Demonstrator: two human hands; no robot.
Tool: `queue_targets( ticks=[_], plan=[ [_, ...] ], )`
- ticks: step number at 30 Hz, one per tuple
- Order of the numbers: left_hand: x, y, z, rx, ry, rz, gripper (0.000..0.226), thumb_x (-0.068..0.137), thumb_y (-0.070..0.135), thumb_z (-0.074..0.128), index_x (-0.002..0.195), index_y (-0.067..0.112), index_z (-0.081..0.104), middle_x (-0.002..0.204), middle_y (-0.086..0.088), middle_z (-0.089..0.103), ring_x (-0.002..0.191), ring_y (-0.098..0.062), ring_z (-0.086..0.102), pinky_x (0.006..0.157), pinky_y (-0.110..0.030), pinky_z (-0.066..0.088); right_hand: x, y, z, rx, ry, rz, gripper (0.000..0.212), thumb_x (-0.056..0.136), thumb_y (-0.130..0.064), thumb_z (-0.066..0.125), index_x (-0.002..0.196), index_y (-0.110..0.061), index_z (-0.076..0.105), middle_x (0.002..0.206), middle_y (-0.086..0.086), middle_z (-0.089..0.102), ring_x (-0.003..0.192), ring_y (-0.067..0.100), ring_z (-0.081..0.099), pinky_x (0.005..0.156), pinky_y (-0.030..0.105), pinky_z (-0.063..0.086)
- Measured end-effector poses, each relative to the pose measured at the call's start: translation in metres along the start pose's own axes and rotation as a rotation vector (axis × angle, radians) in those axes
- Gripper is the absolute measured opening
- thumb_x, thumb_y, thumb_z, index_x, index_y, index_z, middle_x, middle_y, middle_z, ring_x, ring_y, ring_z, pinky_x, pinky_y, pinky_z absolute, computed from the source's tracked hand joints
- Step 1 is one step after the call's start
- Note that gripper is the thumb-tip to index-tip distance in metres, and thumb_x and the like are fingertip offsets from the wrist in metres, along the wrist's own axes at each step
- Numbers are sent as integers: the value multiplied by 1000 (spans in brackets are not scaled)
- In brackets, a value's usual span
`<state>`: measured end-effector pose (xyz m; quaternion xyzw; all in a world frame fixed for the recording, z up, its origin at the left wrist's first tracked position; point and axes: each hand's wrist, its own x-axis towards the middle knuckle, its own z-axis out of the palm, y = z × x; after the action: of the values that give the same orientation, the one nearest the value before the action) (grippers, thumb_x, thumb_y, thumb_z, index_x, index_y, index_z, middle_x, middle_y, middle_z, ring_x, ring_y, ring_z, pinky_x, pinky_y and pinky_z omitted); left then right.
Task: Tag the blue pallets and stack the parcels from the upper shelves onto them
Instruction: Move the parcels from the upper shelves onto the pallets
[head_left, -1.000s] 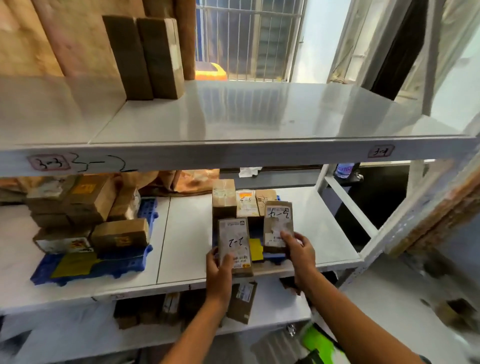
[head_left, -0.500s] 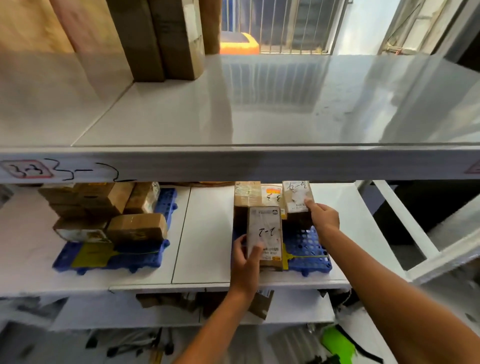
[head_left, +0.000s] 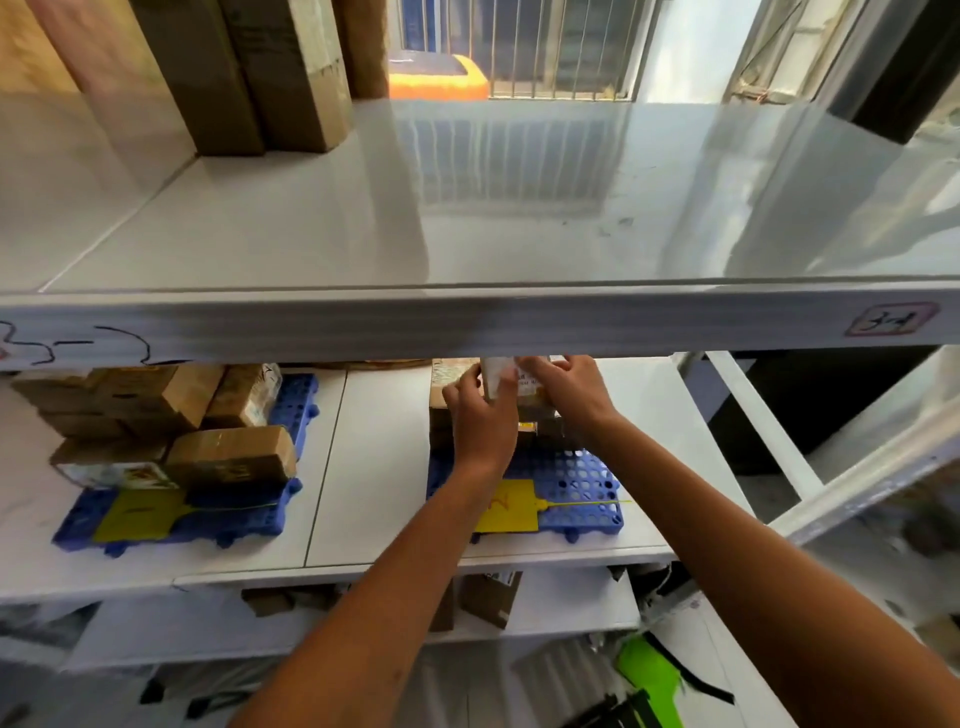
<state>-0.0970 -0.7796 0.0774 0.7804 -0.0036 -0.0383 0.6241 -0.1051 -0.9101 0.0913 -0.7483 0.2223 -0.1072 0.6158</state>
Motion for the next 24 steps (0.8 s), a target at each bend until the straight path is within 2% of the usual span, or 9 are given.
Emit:
queue_targets(
  ticks=[2,4,7,9,12,14,16,19,24],
  plan=[
    [21,6,1,241,6,31,58,95,59,48,133,16,59,129,-1,49,108,-18,52,77,-20,38,9,-2,5,-86,87,-22,41,80,-52,76,102,-16,75,91,5,78,86,25,76,76,41,62],
    [37,6,1,312,0,51,52,96,54,49,125,13,63,127,-7,57,107,-20,56,77,-27,40,17,0,9,-181,142,-2,41,82,-54,72,98,-16,75,89,4,76,86,24,72,71,35,57],
    [53,3,1,368,-7,22,40,97,45,53,116,12,66,115,-8,66,96,-22,63,70,-27,46,24,7,16,-353,170,29,43,88,-56,69,97,-15,74,89,3,74,82,23,69,69,35,56],
    [59,-2,1,439,-27,8,34,97,42,53,108,14,69,107,-5,72,87,-21,65,59,-22,42,27,12,18,-443,206,21,40,91,-53,68,97,-14,74,90,3,73,79,22,67,69,35,57],
    [62,-8,3,549,-61,-13,35,97,42,54,107,13,72,106,-8,73,85,-24,66,63,-26,45,29,15,17,-524,257,-24,25,94,-45,68,89,-21,66,85,-1,64,64,10,52,52,19,35],
    [61,-10,5,592,-57,-12,37,96,41,56,111,11,71,109,-11,72,93,-29,67,72,-30,50,30,16,16,-574,250,-42,22,96,-40,67,95,-19,68,89,0,65,68,13,51,52,18,28],
    [60,-10,7,604,-43,10,33,97,37,57,112,10,69,111,-12,72,96,-30,67,74,-32,49,31,15,15,-608,237,-61,23,97,-39,65,105,-17,70,96,2,68,77,18,52,55,22,31],
    [57,-8,6,601,-5,54,31,98,34,59,114,10,68,112,-12,71,98,-31,67,72,-30,46,34,13,16,-640,213,-95,24,99,-36,62,109,-16,70,106,6,72,86,23,59,70,30,41],
    [54,-6,5,631,14,83,30,98,33,59,114,10,68,114,-12,70,101,-31,66,74,-32,45,33,14,18,-673,163,-116,26,101,-36,63,103,-12,71,100,9,74,89,25,68,77,35,56]
  ],
)
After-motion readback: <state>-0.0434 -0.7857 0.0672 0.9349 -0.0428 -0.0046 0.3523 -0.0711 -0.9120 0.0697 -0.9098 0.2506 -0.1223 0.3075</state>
